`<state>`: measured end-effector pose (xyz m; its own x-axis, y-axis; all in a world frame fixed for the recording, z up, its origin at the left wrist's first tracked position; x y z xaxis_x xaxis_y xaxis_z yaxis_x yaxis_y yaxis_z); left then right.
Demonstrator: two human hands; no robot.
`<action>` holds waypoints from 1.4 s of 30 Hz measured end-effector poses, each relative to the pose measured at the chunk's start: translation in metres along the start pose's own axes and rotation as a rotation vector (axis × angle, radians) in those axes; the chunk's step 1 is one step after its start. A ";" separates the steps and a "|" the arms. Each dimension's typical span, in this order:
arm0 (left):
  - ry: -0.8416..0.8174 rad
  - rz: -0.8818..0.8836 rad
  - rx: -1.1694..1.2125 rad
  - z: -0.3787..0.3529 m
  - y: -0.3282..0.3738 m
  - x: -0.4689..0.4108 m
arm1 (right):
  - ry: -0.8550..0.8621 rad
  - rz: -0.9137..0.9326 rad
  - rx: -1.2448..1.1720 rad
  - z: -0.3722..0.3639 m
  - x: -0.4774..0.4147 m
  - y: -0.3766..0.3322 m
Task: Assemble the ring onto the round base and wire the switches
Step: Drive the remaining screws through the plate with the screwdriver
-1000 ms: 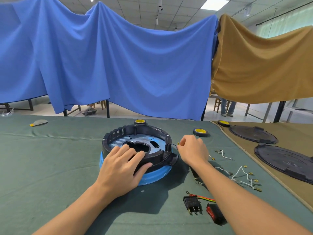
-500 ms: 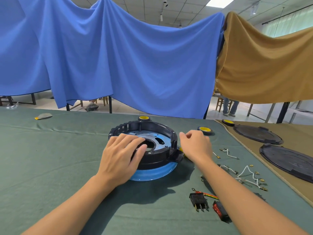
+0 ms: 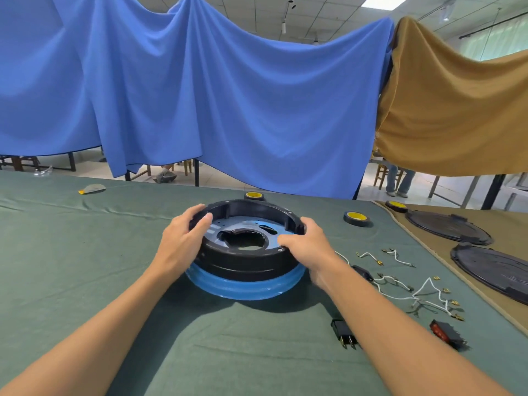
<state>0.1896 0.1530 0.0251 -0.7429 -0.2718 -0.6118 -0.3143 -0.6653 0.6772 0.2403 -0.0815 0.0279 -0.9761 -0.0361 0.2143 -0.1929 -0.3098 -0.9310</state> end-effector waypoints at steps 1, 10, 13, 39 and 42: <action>-0.001 -0.022 -0.047 0.004 0.001 -0.001 | -0.085 0.011 -0.036 0.003 -0.001 -0.004; 0.022 -0.168 -0.085 -0.002 0.002 0.002 | 0.369 0.020 0.305 -0.007 0.044 0.008; 0.071 -0.143 -0.093 -0.005 0.005 0.005 | 0.281 0.006 0.226 -0.023 0.045 0.013; 0.166 -0.473 -0.482 0.003 0.033 0.024 | -0.027 -0.144 -0.211 -0.010 0.004 -0.014; 0.060 -0.427 -0.448 -0.002 0.031 0.022 | 0.109 -0.111 -0.127 -0.005 0.007 -0.011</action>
<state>0.1648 0.1253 0.0319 -0.5679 0.0528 -0.8214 -0.2881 -0.9476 0.1383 0.2350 -0.0732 0.0383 -0.9518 0.0968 0.2912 -0.3046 -0.1833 -0.9347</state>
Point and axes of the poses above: each hand's wrist, its own x-axis away from the middle knuckle, its own z-axis out of the back of the hand, y = z × x, the point moved 5 cm from there along -x, towards the middle knuckle, and after that the axes turned 11 degrees about -z, right-handed, at the moved point
